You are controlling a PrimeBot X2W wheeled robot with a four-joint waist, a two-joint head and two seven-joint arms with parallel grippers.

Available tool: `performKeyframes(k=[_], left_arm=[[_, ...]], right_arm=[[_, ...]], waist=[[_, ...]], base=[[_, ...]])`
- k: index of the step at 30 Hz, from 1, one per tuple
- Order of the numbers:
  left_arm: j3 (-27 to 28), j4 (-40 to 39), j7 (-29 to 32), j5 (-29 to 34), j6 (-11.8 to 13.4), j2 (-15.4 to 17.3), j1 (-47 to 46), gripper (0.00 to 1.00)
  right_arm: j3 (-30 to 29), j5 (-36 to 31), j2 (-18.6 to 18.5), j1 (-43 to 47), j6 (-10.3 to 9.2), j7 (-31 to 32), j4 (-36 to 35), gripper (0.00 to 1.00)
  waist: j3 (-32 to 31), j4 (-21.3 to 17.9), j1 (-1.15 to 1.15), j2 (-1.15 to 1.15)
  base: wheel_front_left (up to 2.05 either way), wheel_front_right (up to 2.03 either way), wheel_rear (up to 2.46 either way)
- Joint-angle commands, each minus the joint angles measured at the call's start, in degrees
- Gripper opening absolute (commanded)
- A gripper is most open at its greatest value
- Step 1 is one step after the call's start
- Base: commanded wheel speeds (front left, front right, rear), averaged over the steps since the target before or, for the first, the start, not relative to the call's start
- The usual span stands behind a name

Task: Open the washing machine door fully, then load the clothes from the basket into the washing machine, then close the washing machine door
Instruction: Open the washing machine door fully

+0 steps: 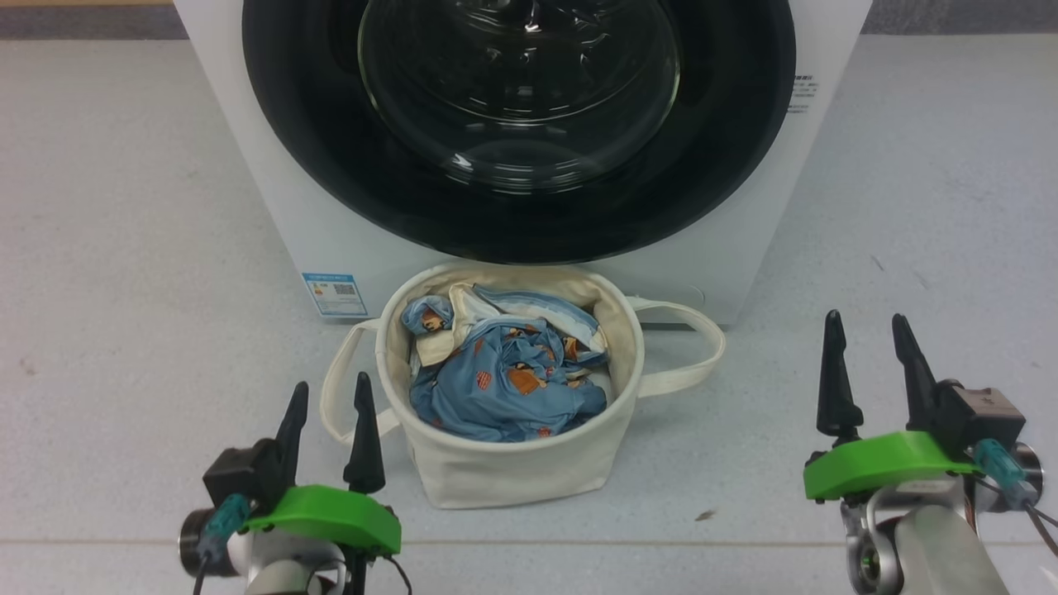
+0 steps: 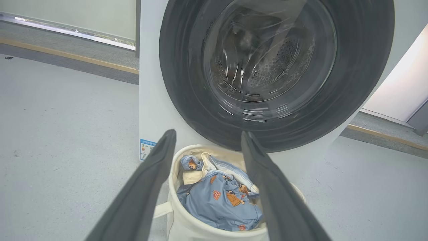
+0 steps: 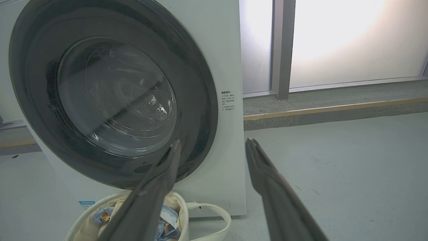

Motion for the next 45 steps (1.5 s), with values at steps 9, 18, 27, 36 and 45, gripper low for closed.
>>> performKeyframes(k=[9,18,27,36,45], left_arm=[[1.39,-0.63,-0.51,0.71,-0.25,0.70,-2.18,1.00],[1.06,0.22,-0.51,1.48,0.13,0.70,-2.00,1.00],[2.13,-3.49,-0.51,3.13,1.32,0.70,-1.62,1.00],[1.32,-4.04,-0.51,2.58,0.54,0.70,-1.55,1.00],[-1.84,-2.36,-0.51,2.07,-2.04,0.70,-2.24,1.00]], right_arm=[[1.76,0.39,-0.20,-2.25,0.47,-0.71,-1.29,1.00],[1.89,0.48,-0.20,-2.13,0.47,-0.71,-1.21,1.00],[2.10,0.64,-0.20,-2.18,0.47,-0.71,-0.93,1.00],[1.47,0.92,-0.20,-2.31,0.47,-0.71,-1.10,1.00],[0.85,1.14,-0.20,-2.93,0.47,-0.71,-1.78,1.00]], waist=[[-0.24,0.19,0.01,0.00],[-0.50,0.22,0.01,0.00],[-0.41,0.24,0.01,0.00],[0.38,0.35,0.01,0.00],[1.28,0.18,0.01,0.00]], base=[[1.50,0.53,-2.03],[1.14,1.26,-2.40],[0.84,1.27,-2.11],[0.39,0.39,-0.79],[0.00,0.00,0.00]])
